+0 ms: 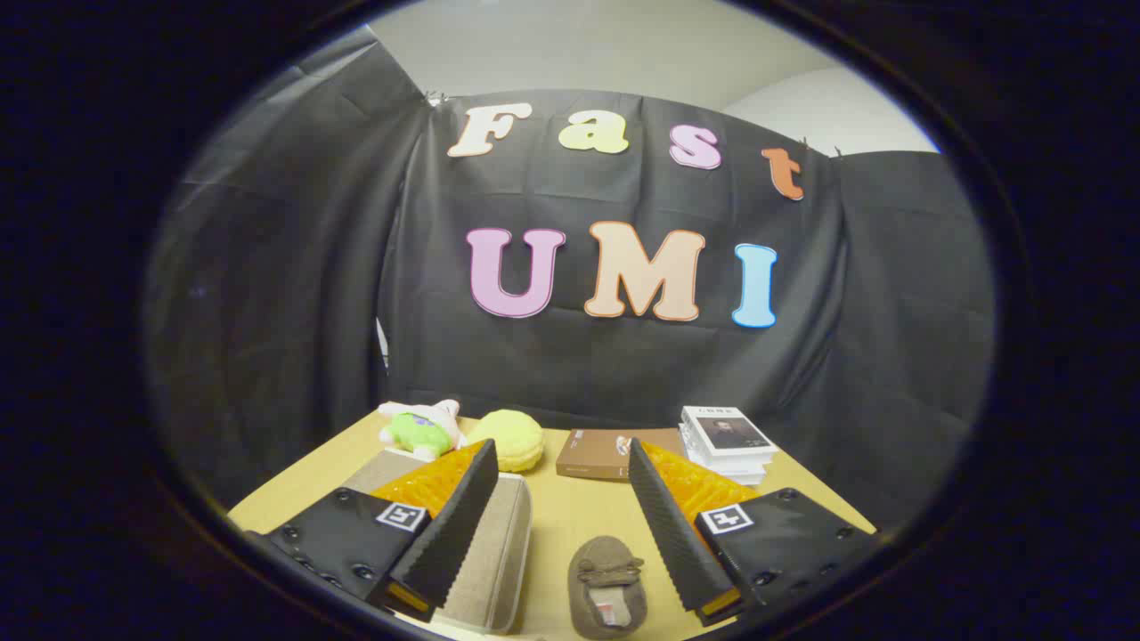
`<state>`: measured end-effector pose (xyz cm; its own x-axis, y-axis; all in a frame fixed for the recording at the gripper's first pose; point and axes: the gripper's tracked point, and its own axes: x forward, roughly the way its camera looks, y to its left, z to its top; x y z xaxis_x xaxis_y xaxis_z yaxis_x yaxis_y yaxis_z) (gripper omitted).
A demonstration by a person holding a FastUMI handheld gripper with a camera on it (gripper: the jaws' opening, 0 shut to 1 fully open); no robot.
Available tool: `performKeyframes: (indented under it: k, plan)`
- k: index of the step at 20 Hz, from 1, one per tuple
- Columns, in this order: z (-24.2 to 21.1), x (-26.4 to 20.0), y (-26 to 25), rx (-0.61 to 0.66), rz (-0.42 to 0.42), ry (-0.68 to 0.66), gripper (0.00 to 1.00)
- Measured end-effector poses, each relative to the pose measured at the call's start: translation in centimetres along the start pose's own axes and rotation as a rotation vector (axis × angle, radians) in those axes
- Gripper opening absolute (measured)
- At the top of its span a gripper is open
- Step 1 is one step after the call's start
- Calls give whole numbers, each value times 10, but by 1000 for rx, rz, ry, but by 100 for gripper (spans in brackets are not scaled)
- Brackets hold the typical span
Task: Open the storage box then place both shoes into the box .Put the left shoe in first, then the right shoe, with the right side of both shoes facing outward in a uniform manner.
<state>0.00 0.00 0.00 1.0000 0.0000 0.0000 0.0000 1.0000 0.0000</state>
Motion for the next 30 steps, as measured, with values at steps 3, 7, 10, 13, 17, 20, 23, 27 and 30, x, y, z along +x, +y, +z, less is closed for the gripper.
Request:
performKeyframes:
  k: [3, 7, 10, 13, 17, 20, 23, 27, 30]
  plan:
    - [-5, 9, 6, -8, -38, 20, 96]
    - [-5, 13, 18, 9, -64, 19, 96]
    - [-1, 14, 26, 8, -70, 20, 96]
    - [1, 16, 28, 6, -66, 17, 96]
    - [1, 16, 17, 11, -58, 23, 96]
    - [2, 16, 3, 13, -42, 23, 96]
    - [9, 19, -13, 30, -15, 4, 96]
    - [14, 17, -35, 59, 33, -29, 96]
    - [18, 12, -56, 110, 55, -64, 96]
